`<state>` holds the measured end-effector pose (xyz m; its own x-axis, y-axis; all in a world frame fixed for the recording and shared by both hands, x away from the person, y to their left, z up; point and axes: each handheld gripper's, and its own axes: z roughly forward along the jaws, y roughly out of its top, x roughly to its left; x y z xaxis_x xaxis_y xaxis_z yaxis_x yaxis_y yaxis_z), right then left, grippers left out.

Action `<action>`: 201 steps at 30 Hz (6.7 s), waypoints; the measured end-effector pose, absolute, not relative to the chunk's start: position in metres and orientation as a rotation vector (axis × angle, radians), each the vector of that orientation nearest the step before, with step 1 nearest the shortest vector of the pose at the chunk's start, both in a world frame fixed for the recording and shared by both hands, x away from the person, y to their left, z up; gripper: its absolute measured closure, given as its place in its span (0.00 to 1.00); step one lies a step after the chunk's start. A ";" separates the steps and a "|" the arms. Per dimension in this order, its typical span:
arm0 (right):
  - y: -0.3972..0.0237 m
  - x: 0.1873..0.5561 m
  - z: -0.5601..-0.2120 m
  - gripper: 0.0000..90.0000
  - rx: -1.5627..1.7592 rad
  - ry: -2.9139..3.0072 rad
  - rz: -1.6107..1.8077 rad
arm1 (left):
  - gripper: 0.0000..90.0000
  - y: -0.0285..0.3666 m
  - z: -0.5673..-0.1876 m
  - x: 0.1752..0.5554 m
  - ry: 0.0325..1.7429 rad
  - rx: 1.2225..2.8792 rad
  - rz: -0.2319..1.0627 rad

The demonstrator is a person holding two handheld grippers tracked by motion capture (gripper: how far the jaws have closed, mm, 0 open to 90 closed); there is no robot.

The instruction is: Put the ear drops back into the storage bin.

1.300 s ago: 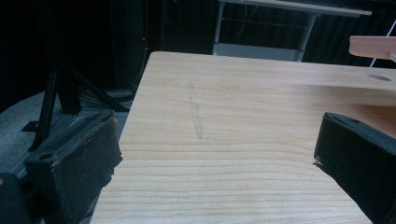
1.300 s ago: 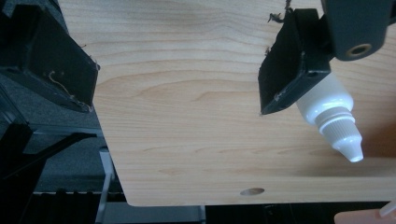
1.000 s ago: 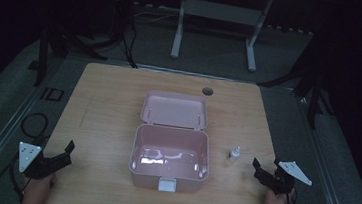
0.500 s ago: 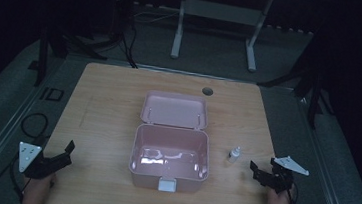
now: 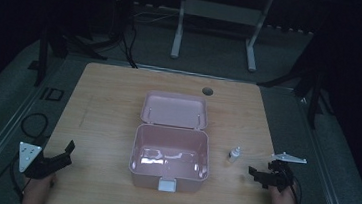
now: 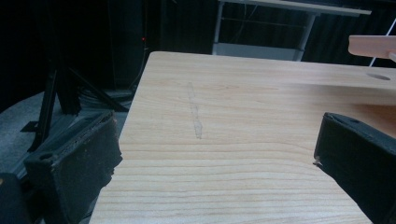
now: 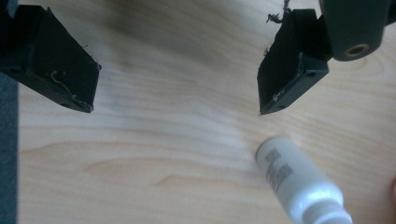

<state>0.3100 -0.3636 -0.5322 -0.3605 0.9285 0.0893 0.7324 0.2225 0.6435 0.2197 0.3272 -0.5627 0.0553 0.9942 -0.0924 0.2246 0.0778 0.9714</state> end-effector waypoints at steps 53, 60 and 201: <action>-0.321 0.340 -0.512 0.15 1.351 3.000 -0.089 | 0.01 0.328 -0.563 0.220 1.362 1.332 0.979; -0.318 0.351 -0.509 0.14 1.332 3.015 -0.091 | 0.01 0.328 -0.563 0.220 1.361 1.333 0.979; -0.214 0.338 -0.450 0.66 0.014 3.148 -0.182 | 0.01 0.327 -0.563 0.220 1.361 1.342 0.976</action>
<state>0.3382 -0.2145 -0.4498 -0.9999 0.0094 0.0107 0.0081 0.9933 -0.1153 0.2203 0.3272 -0.5626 0.0593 0.9939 -0.0934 0.2308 0.0774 0.9699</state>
